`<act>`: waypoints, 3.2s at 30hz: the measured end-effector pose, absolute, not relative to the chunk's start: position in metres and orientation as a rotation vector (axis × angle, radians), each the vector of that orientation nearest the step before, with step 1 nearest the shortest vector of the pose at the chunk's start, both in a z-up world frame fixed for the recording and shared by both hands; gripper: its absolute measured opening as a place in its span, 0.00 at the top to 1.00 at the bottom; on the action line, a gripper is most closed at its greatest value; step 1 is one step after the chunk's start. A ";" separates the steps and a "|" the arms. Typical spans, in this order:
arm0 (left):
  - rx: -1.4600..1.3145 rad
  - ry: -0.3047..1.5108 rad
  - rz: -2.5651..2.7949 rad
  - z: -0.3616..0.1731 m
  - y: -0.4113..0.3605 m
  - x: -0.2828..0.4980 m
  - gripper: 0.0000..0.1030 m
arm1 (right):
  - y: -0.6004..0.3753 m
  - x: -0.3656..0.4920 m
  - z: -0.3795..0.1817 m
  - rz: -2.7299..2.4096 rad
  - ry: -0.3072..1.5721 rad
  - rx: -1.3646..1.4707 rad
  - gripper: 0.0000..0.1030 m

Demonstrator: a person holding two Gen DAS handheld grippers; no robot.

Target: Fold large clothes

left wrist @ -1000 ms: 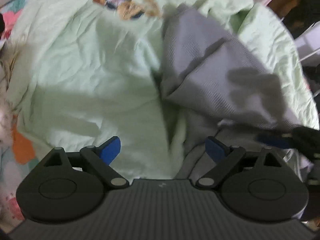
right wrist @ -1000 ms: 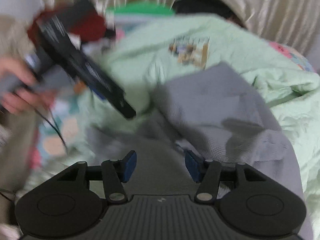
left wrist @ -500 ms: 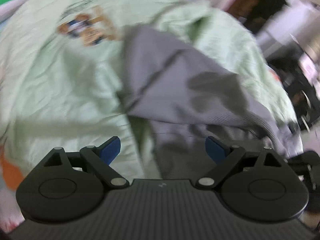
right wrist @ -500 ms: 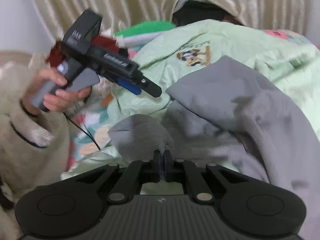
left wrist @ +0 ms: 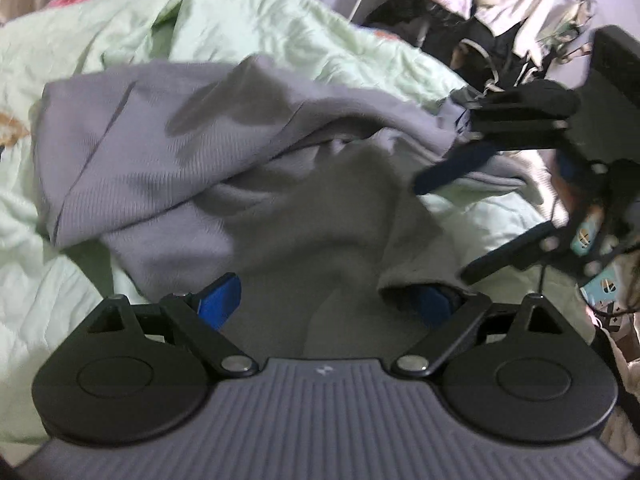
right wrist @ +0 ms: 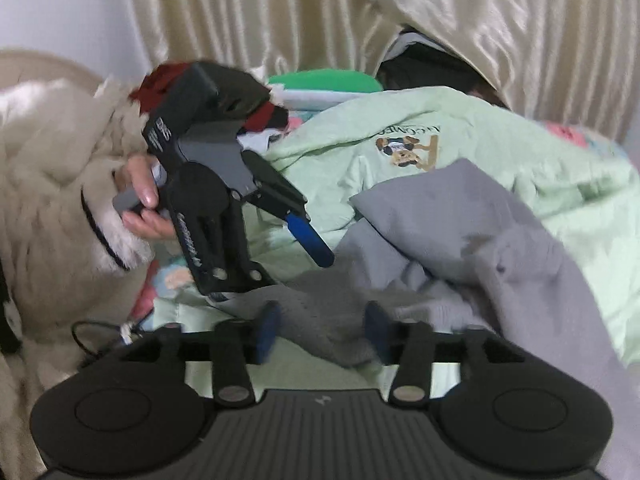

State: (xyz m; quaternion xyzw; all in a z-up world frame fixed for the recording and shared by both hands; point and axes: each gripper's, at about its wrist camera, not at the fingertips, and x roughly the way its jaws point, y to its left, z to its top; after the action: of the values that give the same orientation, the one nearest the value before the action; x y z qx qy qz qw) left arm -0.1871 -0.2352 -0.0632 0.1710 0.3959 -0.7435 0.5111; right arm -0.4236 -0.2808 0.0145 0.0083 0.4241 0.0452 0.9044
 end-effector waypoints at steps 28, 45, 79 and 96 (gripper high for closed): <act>-0.267 1.160 -1.250 -0.104 -0.222 -0.088 0.00 | -0.455 -0.350 -0.021 -0.513 0.782 0.716 0.63; 0.124 0.870 -1.150 -0.084 -0.274 -0.153 0.76 | -0.406 -0.380 -0.024 -0.392 0.651 0.676 0.96; -0.642 1.452 -1.010 -0.127 -0.209 -0.051 0.07 | -0.290 -0.215 -0.083 -0.111 1.135 -0.265 0.76; -0.976 1.641 -0.915 -0.138 -0.290 -0.067 0.00 | -0.415 -0.279 -0.045 -0.234 0.717 0.667 0.80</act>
State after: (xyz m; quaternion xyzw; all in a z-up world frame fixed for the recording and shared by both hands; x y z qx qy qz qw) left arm -0.0672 -0.2902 -0.1375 -0.4019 0.6756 -0.3766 0.4901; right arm -0.2786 -0.4152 -0.0452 0.3195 0.3435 -0.1123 0.8760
